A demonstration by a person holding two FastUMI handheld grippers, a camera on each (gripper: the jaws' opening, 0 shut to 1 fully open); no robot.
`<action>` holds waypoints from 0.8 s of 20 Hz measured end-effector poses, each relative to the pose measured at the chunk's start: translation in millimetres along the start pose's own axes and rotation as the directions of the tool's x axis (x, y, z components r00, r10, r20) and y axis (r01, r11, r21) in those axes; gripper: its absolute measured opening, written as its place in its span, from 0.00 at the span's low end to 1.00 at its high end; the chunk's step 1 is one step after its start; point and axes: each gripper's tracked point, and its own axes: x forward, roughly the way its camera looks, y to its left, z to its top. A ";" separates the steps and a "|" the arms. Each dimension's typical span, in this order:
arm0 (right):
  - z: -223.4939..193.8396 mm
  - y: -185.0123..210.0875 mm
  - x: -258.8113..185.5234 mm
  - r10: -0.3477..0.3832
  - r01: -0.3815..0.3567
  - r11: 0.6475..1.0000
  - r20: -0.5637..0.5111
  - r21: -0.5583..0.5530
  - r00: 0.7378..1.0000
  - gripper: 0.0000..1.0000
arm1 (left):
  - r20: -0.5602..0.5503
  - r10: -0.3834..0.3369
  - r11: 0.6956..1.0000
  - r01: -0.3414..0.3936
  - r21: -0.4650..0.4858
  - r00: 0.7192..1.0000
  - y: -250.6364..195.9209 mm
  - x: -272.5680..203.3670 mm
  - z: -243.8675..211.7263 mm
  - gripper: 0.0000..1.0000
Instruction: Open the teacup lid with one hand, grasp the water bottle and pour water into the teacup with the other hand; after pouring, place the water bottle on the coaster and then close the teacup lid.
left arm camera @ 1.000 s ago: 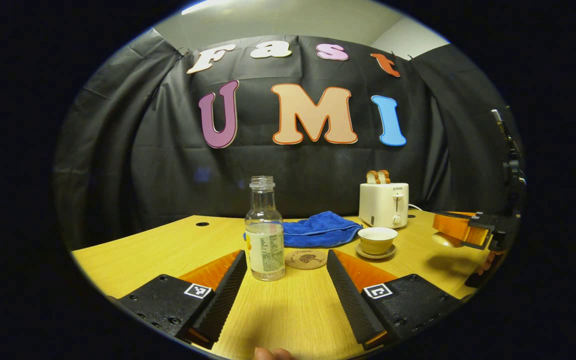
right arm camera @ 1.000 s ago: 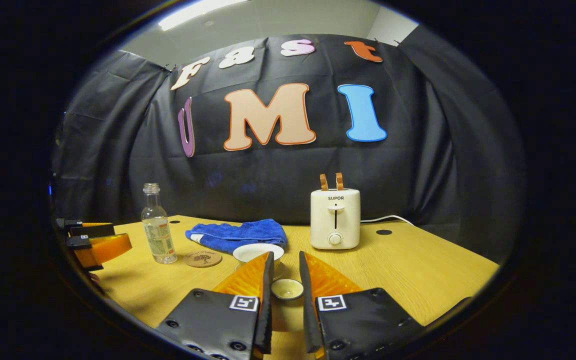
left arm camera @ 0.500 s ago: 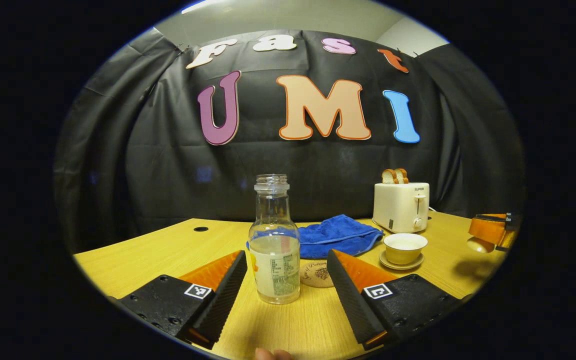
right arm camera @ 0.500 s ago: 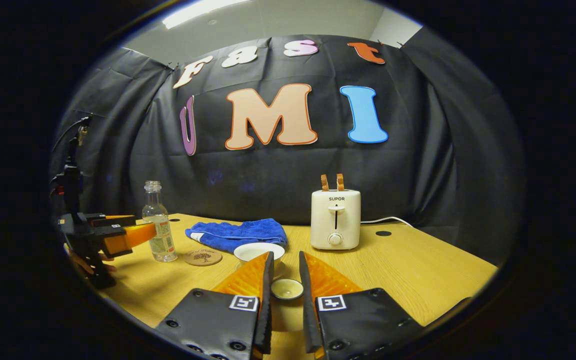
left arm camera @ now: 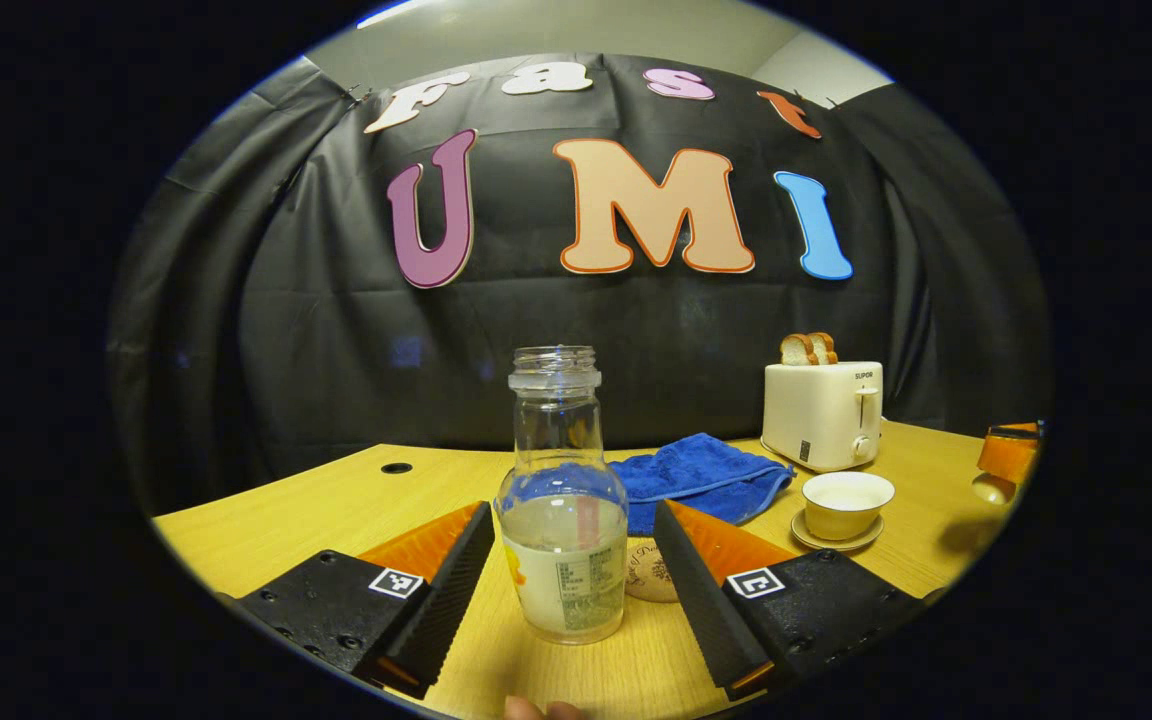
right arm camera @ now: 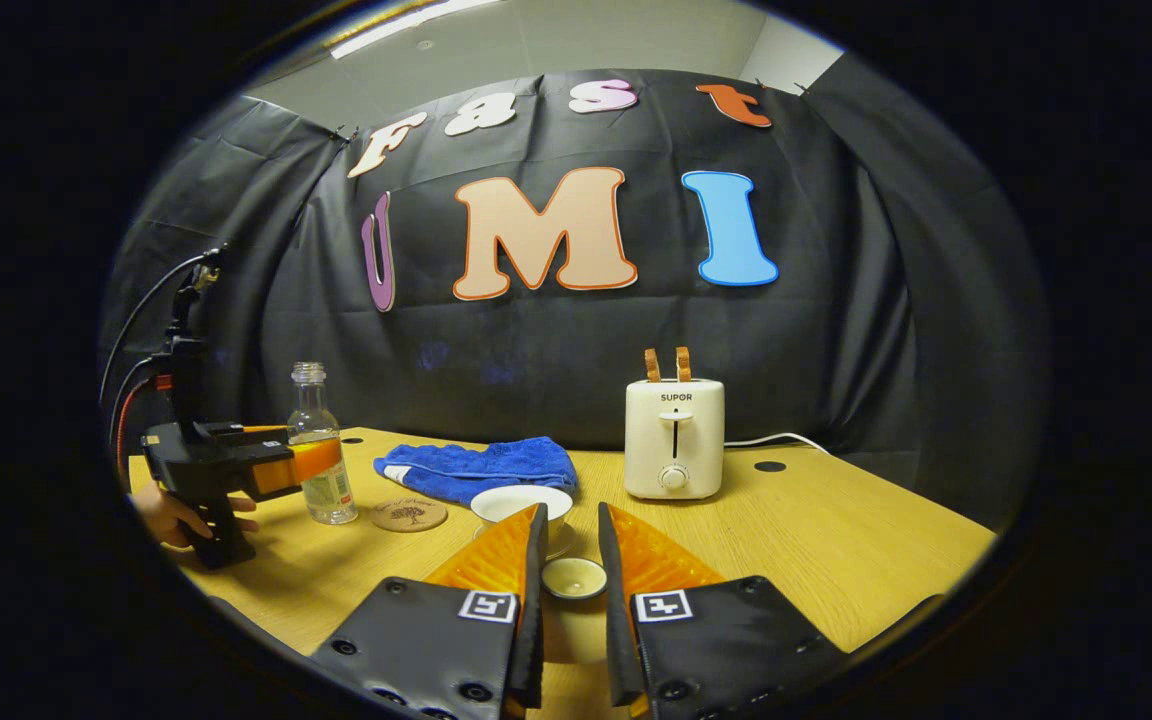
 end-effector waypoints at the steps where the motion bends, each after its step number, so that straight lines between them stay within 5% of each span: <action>1: -0.5 0.0 -0.1 0.000 0.000 1.000 -0.001 0.001 1.000 0.29 | -0.004 -0.009 1.000 0.009 0.015 1.000 -1.0 5.3 -0.2 0.94; 9: -0.6 0.6 -1.8 0.005 -0.005 1.000 -0.001 0.005 1.000 0.29 | -0.004 -0.049 0.994 0.050 0.095 0.999 0.3 31.5 -1.5 0.92; 11: -0.7 0.3 -2.0 0.005 -0.005 1.000 -0.002 0.004 1.000 0.29 | -0.002 -0.032 0.996 0.032 0.080 0.999 5.1 33.7 -1.1 0.77; 16: -0.6 -0.3 -1.0 0.005 -0.005 1.000 -0.002 0.009 1.000 0.28 | -0.009 0.010 0.997 -0.009 0.082 1.000 10.1 31.9 -2.7 0.71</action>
